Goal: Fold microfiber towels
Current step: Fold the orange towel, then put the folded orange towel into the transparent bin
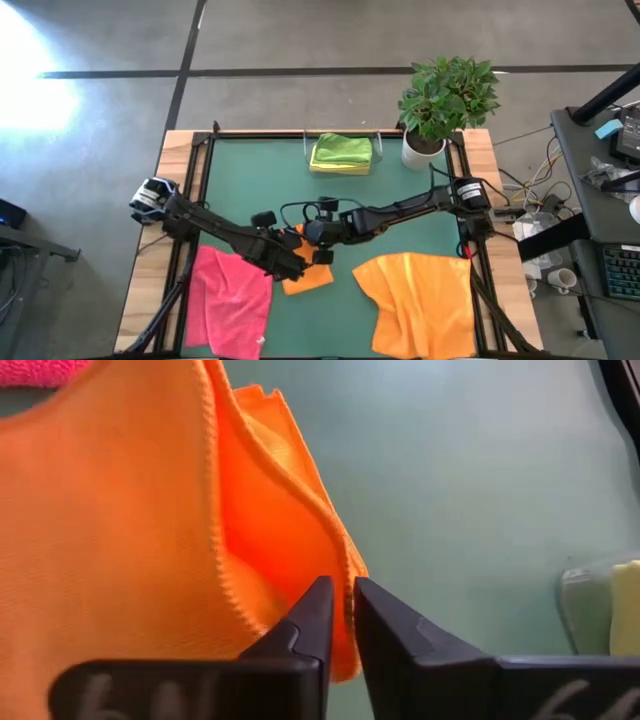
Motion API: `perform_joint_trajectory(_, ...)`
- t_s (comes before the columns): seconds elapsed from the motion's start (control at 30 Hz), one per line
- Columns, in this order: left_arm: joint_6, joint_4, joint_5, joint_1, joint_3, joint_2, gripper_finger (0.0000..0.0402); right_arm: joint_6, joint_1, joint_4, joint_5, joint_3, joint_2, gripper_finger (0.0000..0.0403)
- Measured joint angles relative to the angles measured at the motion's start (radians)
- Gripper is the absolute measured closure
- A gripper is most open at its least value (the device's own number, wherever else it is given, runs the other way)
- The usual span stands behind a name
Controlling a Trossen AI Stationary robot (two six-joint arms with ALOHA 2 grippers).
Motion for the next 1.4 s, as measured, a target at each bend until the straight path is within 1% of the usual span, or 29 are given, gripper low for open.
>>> perform_joint_trajectory(0.2, -0.004, -0.019, 0.014, 0.008, 0.0, 0.0, 0.0301, 0.03, -0.023, 0.015, 0.007, 0.0, 0.0, 0.0327)
perform_joint_trajectory(0.33, -0.044, -0.077, 0.017, 0.023, 0.0, 0.0, 0.026, 0.023, -0.059, 0.039, 0.008, 0.0, -0.002, 0.0305)
perform_joint_trajectory(0.47, -0.053, -0.116, 0.04, 0.037, 0.0, 0.0, 0.0235, 0.024, -0.087, -0.064, 0.0, 0.001, -0.034, 0.0289)
perform_joint_trajectory(0.67, 0.003, -0.107, 0.042, 0.035, -0.013, -0.003, 0.0231, 0.044, -0.094, -0.266, 0.0, -0.001, -0.088, 0.0292)
perform_joint_trajectory(0.77, 0.007, -0.091, 0.044, 0.035, -0.044, -0.003, 0.0231, 0.071, -0.094, -0.321, -0.001, -0.027, -0.112, 0.0298)
perform_joint_trajectory(0.83, 0.032, -0.054, 0.046, 0.035, -0.067, -0.005, 0.0231, 0.096, -0.093, -0.357, -0.003, -0.051, -0.126, 0.0302)
perform_joint_trajectory(0.93, 0.086, 0.05, 0.075, 0.035, -0.104, -0.013, 0.0231, 0.152, -0.093, -0.382, -0.02, -0.092, -0.152, 0.031)
perform_joint_trajectory(1.07, 0.195, 0.158, 0.119, 0.038, -0.148, -0.02, 0.0231, 0.267, -0.093, -0.382, -0.09, -0.156, -0.203, 0.032)
perform_joint_trajectory(1.17, 0.306, 0.198, 0.127, 0.039, -0.165, -0.029, 0.0231, 0.369, -0.093, -0.383, -0.11, -0.194, -0.238, 0.0326)
perform_joint_trajectory(1.27, 0.432, 0.208, 0.152, 0.047, -0.183, -0.031, 0.0231, 0.462, -0.093, -0.385, -0.165, -0.206, -0.272, 0.033)
perform_joint_trajectory(1.33, 0.507, 0.208, 0.192, 0.061, -0.201, -0.031, 0.0231, 0.53, -0.089, -0.383, -0.214, -0.207, -0.291, 0.033)
perform_joint_trajectory(1.4, 0.572, 0.212, 0.216, 0.074, -0.218, -0.031, 0.0231, 0.606, -0.075, -0.383, -0.228, -0.207, -0.31, 0.033)
